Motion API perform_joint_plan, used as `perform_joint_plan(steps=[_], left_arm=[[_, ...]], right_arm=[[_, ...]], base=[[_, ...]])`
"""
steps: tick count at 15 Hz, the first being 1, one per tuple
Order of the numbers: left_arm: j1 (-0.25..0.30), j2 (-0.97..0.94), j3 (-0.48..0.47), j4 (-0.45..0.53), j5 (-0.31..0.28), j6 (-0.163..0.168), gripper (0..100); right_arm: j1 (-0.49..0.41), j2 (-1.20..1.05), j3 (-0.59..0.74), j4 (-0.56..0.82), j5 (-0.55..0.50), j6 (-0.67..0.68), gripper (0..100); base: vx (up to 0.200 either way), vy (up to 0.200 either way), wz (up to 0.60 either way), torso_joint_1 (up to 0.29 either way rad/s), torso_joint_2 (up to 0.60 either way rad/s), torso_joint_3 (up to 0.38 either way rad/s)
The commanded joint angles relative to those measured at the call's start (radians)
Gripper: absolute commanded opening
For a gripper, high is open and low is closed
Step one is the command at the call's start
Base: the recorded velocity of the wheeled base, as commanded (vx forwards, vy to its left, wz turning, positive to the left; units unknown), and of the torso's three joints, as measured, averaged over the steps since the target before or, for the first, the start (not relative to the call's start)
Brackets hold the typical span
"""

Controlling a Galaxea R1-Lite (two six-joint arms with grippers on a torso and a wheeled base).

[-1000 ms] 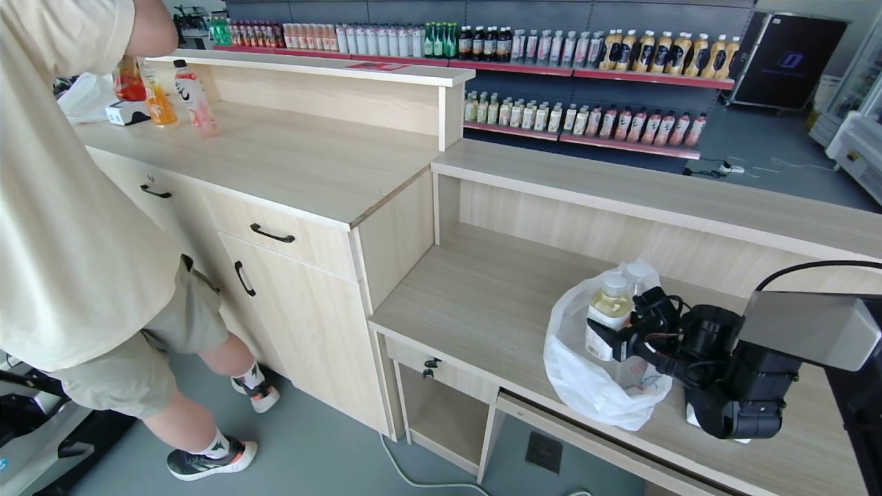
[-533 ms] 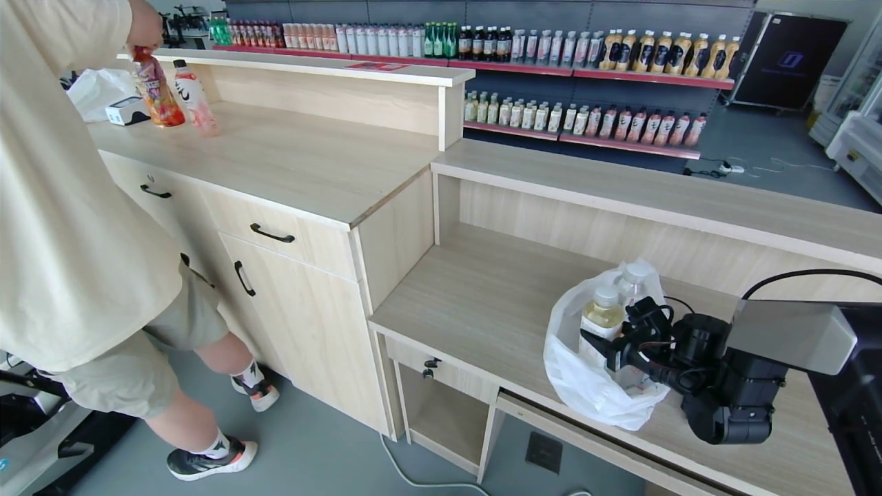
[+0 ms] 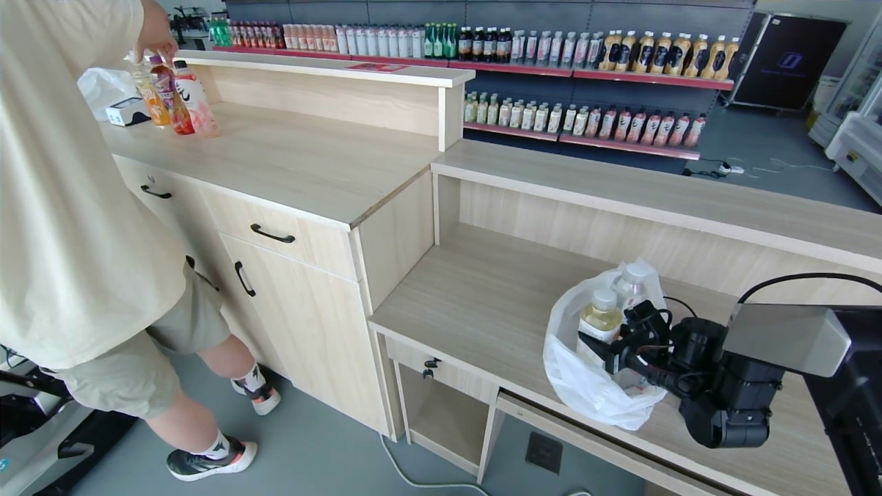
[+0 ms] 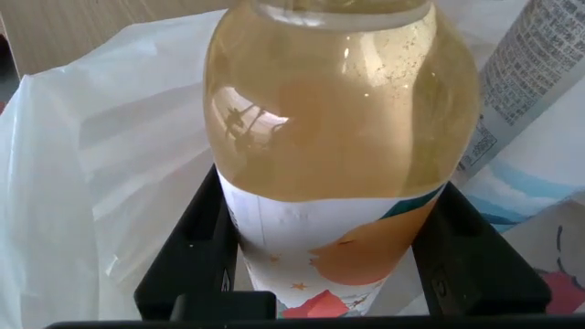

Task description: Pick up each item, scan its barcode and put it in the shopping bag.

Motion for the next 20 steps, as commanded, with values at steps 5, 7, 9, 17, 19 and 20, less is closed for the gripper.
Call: perform_joint_plan(steps=[5,7,9,17,19,20], left_arm=[[0.000,0.000,0.000,0.000,0.000,0.000,100],[0.000,0.000,0.000,0.000,0.000,0.000,100],[0.000,0.000,0.000,0.000,0.000,0.000,100],[0.000,0.000,0.000,0.000,0.000,0.000,100],[0.000,0.000,0.000,0.000,0.000,0.000,100],[0.000,0.000,0.000,0.000,0.000,0.000,100]], right_arm=[[0.000,-0.079,0.041,0.006,0.007,0.015,100],[-0.005,-0.193,0.063,0.052,0.047,0.022,100],[-0.005,-0.331,0.082,0.164,0.049,0.022,100],[-0.405,-1.035,0.446,0.550,0.050,-0.296,100],[-0.532,-1.119,0.444,0.618,0.050,-0.261,100],[-0.552,-1.153,0.444,0.630,0.050,-0.233,100]], base=[[0.000,0.000,0.00,0.000,0.00,0.000],[0.000,0.000,0.00,0.000,0.00,0.000],[0.000,0.000,0.00,0.000,0.00,0.000],[0.000,0.000,0.00,0.000,0.00,0.000],[0.000,0.000,0.00,0.000,0.00,0.000],[0.000,0.000,0.00,0.000,0.00,0.000]])
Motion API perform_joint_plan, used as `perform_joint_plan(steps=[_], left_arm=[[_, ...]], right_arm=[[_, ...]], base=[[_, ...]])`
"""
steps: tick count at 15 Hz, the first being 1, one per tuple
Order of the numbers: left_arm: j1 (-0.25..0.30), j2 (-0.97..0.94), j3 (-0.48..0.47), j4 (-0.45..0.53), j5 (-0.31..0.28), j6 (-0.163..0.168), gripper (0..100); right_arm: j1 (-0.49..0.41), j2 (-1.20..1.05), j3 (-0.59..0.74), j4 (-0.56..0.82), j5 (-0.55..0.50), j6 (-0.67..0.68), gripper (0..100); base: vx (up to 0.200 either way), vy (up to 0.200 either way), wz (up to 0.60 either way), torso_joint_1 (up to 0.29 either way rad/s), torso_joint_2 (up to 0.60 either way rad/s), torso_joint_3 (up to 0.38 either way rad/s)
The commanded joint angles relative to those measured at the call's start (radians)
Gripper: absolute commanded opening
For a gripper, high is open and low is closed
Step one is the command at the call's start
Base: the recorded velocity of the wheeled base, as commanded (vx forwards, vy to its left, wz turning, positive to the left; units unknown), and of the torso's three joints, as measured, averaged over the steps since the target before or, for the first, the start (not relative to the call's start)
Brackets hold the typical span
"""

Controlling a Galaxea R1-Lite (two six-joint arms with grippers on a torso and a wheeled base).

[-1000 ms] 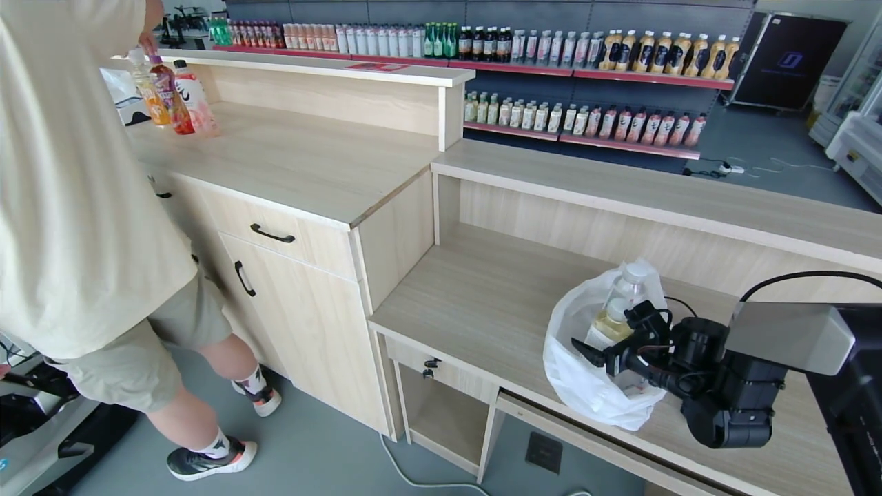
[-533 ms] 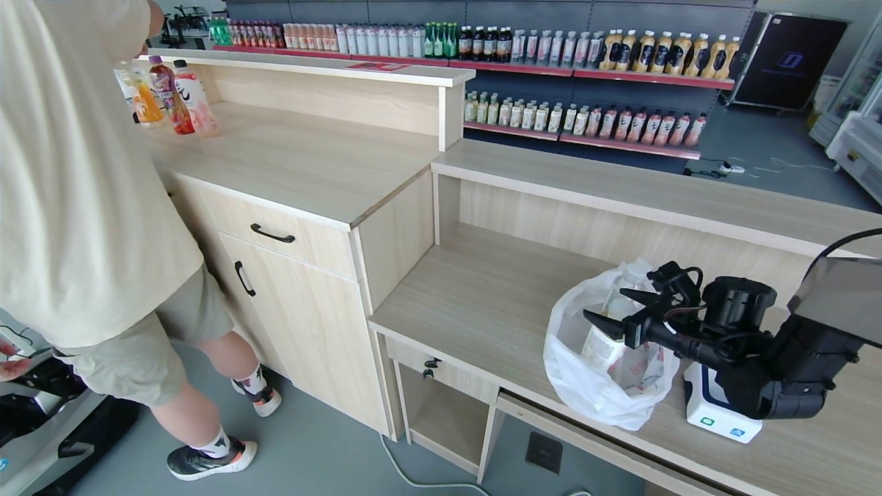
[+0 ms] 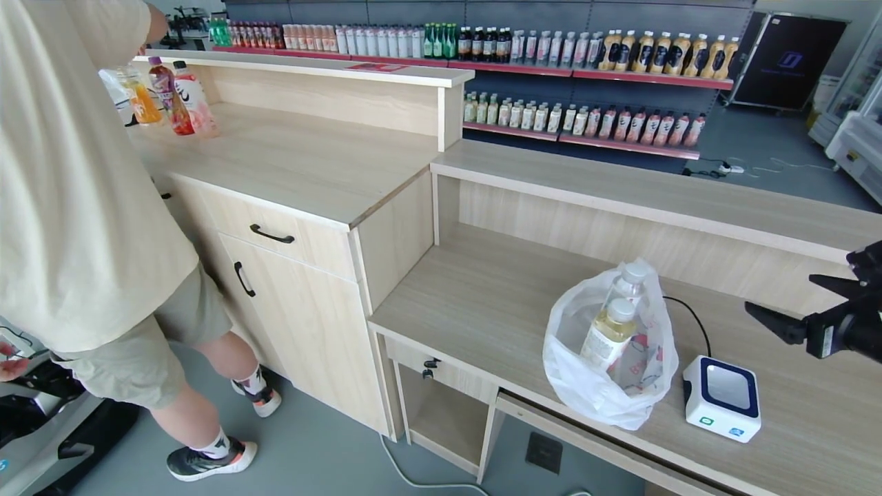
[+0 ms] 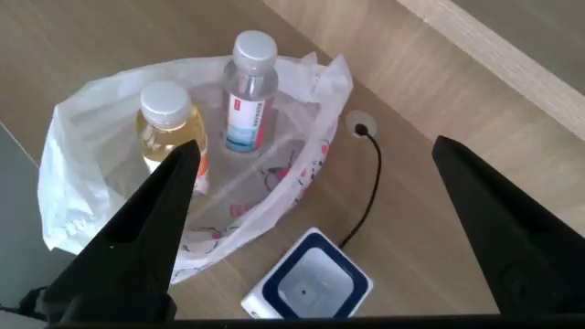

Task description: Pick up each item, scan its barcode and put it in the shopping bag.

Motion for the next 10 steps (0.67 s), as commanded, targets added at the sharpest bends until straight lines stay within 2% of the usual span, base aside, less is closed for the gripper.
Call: perform_joint_plan(steps=[1,4,7,8,10], left_arm=[[0.000,0.000,0.000,0.000,0.000,0.000,100],[0.000,0.000,0.000,0.000,0.000,0.000,100],[0.000,0.000,0.000,0.000,0.000,0.000,100],[0.000,0.000,0.000,0.000,0.000,0.000,100],[0.000,0.000,0.000,0.000,0.000,0.000,100]], right_arm=[[-0.126,-0.213,0.037,0.052,-0.021,0.006,100],[-0.107,-0.292,0.037,0.089,-0.199,-0.007,100],[-0.100,-0.332,0.036,0.089,-0.250,0.029,100],[-0.068,-0.355,0.036,0.098,-0.353,0.075,100],[-0.003,-0.410,0.040,0.170,-0.469,0.132,100]], base=[[0.000,0.000,0.00,0.000,0.00,0.000],[0.000,0.000,-0.60,-0.010,0.00,0.004],[0.000,0.000,-0.60,0.010,0.00,0.006],[0.000,0.000,-0.60,0.002,0.00,0.007],[0.000,0.000,-0.60,-0.002,0.00,0.000]])
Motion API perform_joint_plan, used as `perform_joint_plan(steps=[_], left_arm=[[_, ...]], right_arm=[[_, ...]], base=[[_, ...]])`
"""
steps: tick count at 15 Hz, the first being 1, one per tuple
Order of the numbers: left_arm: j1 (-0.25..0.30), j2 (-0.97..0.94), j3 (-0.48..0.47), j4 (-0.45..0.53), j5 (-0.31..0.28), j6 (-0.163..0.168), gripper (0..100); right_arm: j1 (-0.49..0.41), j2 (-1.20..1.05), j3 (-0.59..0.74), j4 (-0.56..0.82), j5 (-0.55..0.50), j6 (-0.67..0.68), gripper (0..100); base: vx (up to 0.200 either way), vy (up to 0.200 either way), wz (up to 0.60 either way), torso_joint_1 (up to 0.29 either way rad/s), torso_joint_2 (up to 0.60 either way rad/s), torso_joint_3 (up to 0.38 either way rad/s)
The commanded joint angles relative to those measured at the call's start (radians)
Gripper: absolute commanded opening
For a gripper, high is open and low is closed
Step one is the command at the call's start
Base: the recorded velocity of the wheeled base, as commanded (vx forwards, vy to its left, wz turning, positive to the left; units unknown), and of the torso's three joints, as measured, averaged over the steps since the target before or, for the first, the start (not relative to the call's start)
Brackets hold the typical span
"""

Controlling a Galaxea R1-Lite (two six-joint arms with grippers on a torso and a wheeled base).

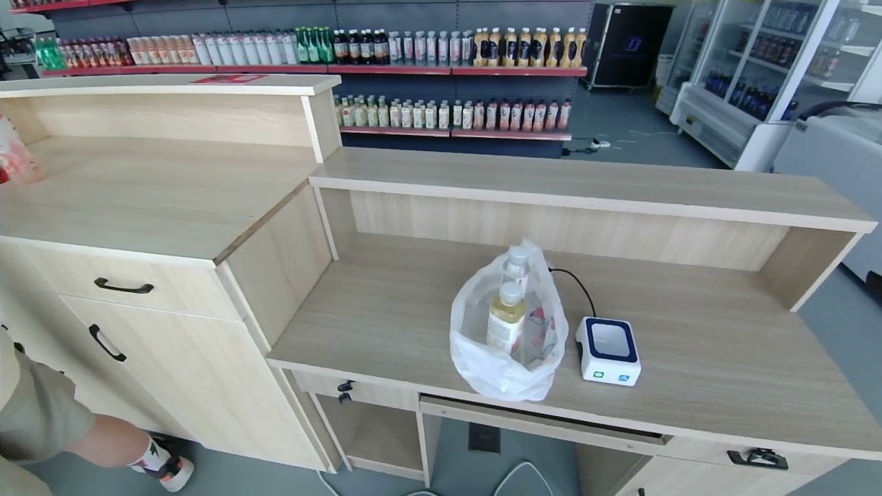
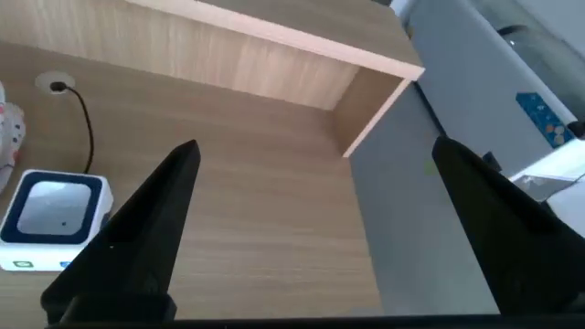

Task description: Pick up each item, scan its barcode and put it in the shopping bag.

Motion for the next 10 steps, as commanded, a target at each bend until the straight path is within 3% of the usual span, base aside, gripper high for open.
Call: perform_joint_plan(steps=[1,3,7,9,10], left_arm=[[0.001,0.000,0.000,0.000,0.000,0.000,100],[0.001,0.000,0.000,0.000,0.000,0.000,100],[0.001,0.000,0.000,0.000,0.000,0.000,100],[0.001,0.000,0.000,0.000,0.000,0.000,100],[0.001,0.000,0.000,0.000,0.000,0.000,100]], right_arm=[[0.074,-0.097,0.007,0.074,-0.050,0.050,100],[0.107,-0.169,0.078,0.118,-0.010,0.218,100],[0.171,-0.490,0.423,0.133,-0.009,0.225,100],[0.252,-0.655,0.423,0.271,-0.020,0.225,100],[0.252,-0.655,0.423,0.271,-0.020,0.225,100]], base=[[0.000,0.000,-0.60,0.002,0.00,0.002],[0.000,0.000,0.00,0.000,0.00,0.000],[0.000,0.000,0.00,0.000,0.00,0.000],[0.000,0.000,0.00,0.000,0.00,0.000],[0.000,0.000,0.00,0.000,0.00,0.000]])
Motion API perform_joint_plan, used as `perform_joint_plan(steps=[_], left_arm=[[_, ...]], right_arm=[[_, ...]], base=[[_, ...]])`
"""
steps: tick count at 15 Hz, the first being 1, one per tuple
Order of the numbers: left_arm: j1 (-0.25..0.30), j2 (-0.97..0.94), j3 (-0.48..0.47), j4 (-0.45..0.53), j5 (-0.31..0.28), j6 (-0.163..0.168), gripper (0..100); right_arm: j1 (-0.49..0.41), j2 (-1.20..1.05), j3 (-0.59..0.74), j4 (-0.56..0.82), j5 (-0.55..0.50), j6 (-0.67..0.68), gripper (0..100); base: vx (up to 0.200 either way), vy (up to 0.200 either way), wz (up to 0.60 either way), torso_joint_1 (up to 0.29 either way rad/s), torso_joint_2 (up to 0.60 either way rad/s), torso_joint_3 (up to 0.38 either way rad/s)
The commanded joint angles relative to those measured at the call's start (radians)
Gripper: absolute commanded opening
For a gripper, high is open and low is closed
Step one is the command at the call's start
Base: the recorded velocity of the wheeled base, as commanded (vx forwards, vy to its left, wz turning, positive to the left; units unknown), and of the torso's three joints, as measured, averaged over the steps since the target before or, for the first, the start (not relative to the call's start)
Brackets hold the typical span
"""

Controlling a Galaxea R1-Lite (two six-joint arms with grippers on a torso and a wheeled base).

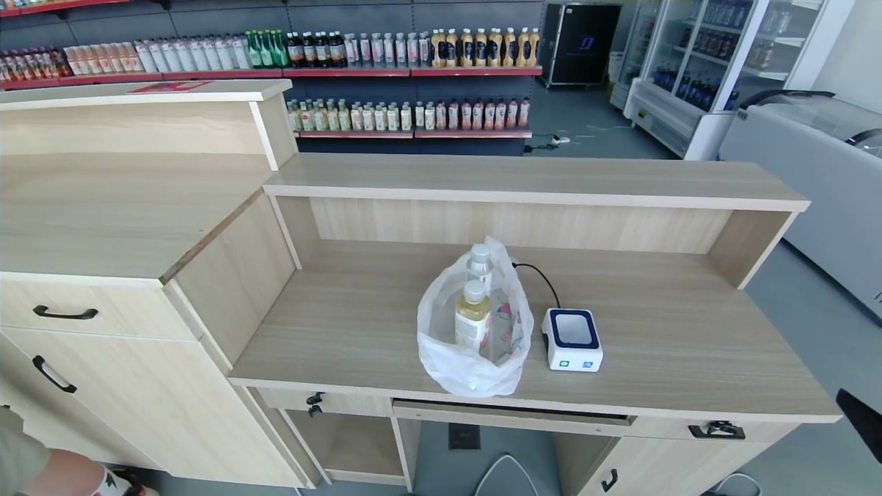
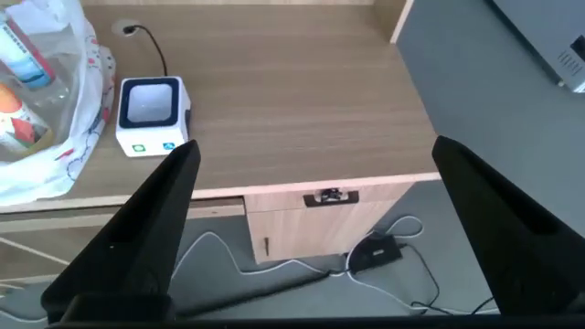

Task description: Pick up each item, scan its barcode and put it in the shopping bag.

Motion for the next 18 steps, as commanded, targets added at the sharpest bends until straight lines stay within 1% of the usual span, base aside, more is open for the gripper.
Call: perform_joint_plan(steps=[1,2,4,6,8,11,14,15,17,18], left_arm=[[0.000,0.000,0.000,0.000,0.000,0.000,100],[0.000,0.000,0.000,0.000,0.000,0.000,100],[0.000,0.000,0.000,0.000,0.000,0.000,100],[0.000,0.000,0.000,0.000,0.000,0.000,100],[0.000,0.000,0.000,0.000,0.000,0.000,100],[0.000,0.000,0.000,0.000,0.000,0.000,100],[0.000,0.000,0.000,0.000,0.000,0.000,100],[0.000,0.000,0.000,0.000,0.000,0.000,100],[0.000,0.000,0.000,0.000,0.000,0.000,100],[0.000,0.000,0.000,0.000,0.000,0.000,100]], right_arm=[[0.116,-0.308,0.048,0.170,-0.002,0.001,100],[0.139,-0.433,0.048,0.284,0.001,-0.002,100],[0.168,-0.586,0.048,0.442,-0.004,-0.013,100],[0.195,-0.722,0.048,0.554,-0.025,-0.005,100],[0.204,-0.718,0.048,0.549,-0.042,0.004,100],[0.207,-0.716,0.048,0.552,-0.040,0.007,100],[0.244,-0.724,0.048,0.595,-0.044,0.036,100],[0.244,-0.724,0.048,0.595,-0.044,0.036,100],[0.288,-0.781,0.048,0.600,-0.042,0.055,100],[0.294,-0.814,0.048,0.600,-0.042,0.056,100]], base=[[0.000,0.000,0.00,0.000,0.00,0.000],[0.000,0.000,0.00,0.000,0.00,0.000],[0.000,0.000,0.00,0.000,0.00,0.000],[0.000,0.000,0.00,0.000,0.00,0.000],[0.000,0.000,0.00,0.000,0.00,0.000],[0.000,0.000,0.00,0.000,0.00,0.000],[0.000,0.000,0.00,0.000,0.00,0.000],[0.000,0.000,0.00,0.000,0.00,0.000],[0.000,0.000,0.00,0.000,0.00,0.000],[0.000,0.000,0.00,0.000,0.00,0.000]])
